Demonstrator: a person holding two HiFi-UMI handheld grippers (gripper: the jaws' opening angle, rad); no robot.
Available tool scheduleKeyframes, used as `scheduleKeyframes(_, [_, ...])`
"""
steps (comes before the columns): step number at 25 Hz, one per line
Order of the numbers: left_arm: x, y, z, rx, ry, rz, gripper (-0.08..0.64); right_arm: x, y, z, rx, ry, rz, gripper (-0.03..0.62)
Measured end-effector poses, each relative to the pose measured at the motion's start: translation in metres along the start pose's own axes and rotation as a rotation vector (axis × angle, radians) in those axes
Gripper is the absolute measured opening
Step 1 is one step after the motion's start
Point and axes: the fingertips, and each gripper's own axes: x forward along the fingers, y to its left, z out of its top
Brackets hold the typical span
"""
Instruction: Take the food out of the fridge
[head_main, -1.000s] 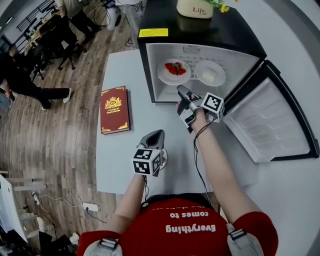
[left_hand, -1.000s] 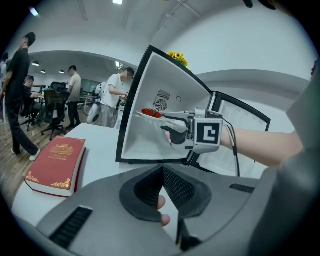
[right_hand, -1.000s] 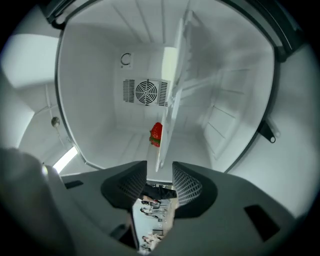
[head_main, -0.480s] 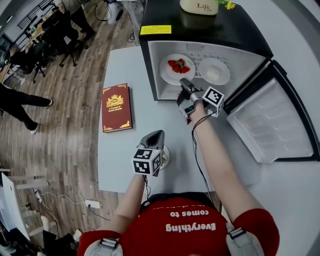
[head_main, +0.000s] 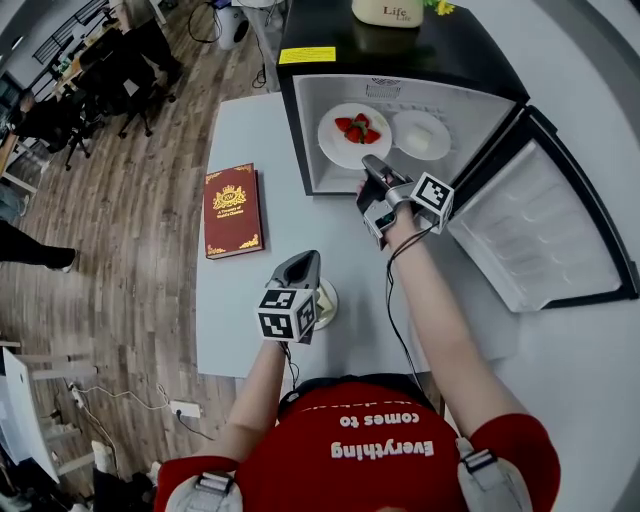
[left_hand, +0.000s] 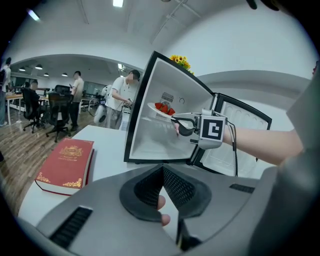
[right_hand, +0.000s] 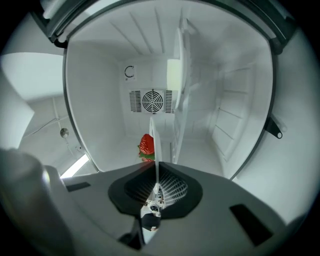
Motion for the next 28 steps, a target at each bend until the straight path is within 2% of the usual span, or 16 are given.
scheduleKeyframes(5, [-0.021,-0.003,0.001,0.001,-0.025,0.013,0.002,-0.046,0.028,-0.026,-0.058,0.032,0.043,0.025])
scheduleKeyframes(10, [-0.051,0.006,-0.013,0.002,-0.026,0.056,0.002,-0.113,0.019,-0.073,-0.022,0.086,0.069,0.025])
scheduleKeyframes(13, [-0.068,0.006,-0.026,-0.007,-0.017,0.070,0.002,-0.151,0.000,-0.098,0.020,0.097,0.033,0.025])
scheduleKeyframes(18, [-0.088,-0.004,-0.035,0.011,-0.019,0.072,0.002,-0.196,-0.023,-0.130,0.029,0.135,-0.030,0.025])
scheduleKeyframes(28, [-0.121,-0.022,-0.069,-0.009,-0.009,0.053,0.002,-0.259,-0.047,-0.169,0.061,0.132,-0.081,0.025])
